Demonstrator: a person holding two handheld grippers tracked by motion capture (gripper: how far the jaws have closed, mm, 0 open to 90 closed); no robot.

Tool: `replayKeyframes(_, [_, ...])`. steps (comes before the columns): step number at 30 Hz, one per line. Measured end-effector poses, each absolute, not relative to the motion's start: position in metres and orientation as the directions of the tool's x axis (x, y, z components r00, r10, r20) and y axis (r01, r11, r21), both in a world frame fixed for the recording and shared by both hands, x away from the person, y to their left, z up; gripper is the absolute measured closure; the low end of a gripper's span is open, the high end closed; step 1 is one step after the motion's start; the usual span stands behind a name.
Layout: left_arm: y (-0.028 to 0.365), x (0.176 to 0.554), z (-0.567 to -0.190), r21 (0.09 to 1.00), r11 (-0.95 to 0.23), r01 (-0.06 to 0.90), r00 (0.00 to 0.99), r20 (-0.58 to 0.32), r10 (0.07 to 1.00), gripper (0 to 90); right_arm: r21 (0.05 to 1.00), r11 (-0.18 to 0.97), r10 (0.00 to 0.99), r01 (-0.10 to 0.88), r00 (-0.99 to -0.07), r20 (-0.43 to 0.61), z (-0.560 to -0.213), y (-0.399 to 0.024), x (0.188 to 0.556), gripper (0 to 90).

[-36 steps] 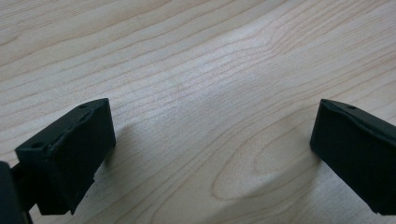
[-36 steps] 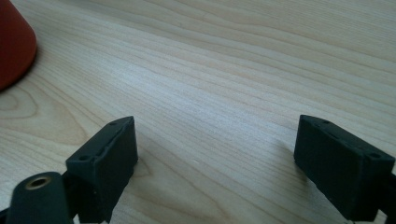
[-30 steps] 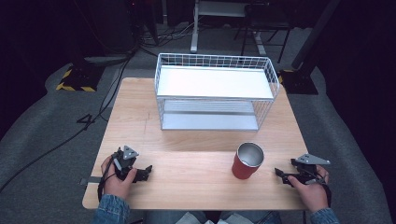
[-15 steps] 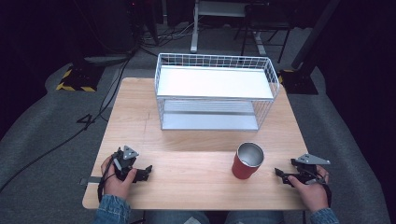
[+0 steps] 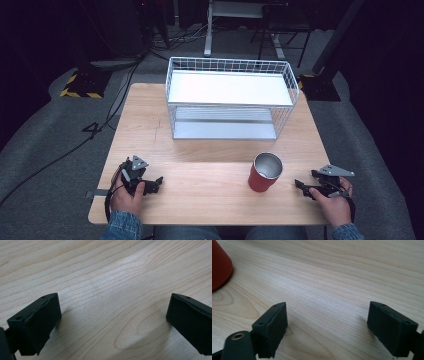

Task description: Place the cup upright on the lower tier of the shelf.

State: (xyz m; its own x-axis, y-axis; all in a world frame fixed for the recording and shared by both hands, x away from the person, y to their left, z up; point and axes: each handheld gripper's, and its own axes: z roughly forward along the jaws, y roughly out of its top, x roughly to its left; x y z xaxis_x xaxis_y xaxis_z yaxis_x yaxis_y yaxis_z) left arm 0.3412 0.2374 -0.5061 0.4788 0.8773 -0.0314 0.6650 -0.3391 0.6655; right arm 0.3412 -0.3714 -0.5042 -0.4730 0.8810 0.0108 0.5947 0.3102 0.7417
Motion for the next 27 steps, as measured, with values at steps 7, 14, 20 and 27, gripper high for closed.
replayKeyframes(7, [0.237,0.341,-0.506,0.666,-0.339,0.664,0.477,-0.029,0.878,0.3,0.779,0.286,0.872,0.559,-0.489,0.031,-0.493,-0.366,0.334,17.3])
replayKeyframes(14, [0.237,0.341,-0.506,0.666,-0.339,0.664,0.477,-0.029,0.878,0.3,0.818,0.283,0.856,0.5,-0.517,0.02,-0.471,-0.362,0.316,17.3])
replayKeyframes(20, [0.237,0.341,-0.506,0.666,-0.339,0.664,0.477,-0.029,0.878,0.3,0.859,0.224,0.85,0.461,-0.524,0.06,-0.462,-0.359,0.302,17.2])
replayKeyframes(27, [0.237,0.341,-0.506,0.666,-0.339,0.664,0.477,-0.028,0.878,0.3,0.889,0.191,0.835,0.416,-0.544,0.076,-0.458,-0.351,0.29,15.8])
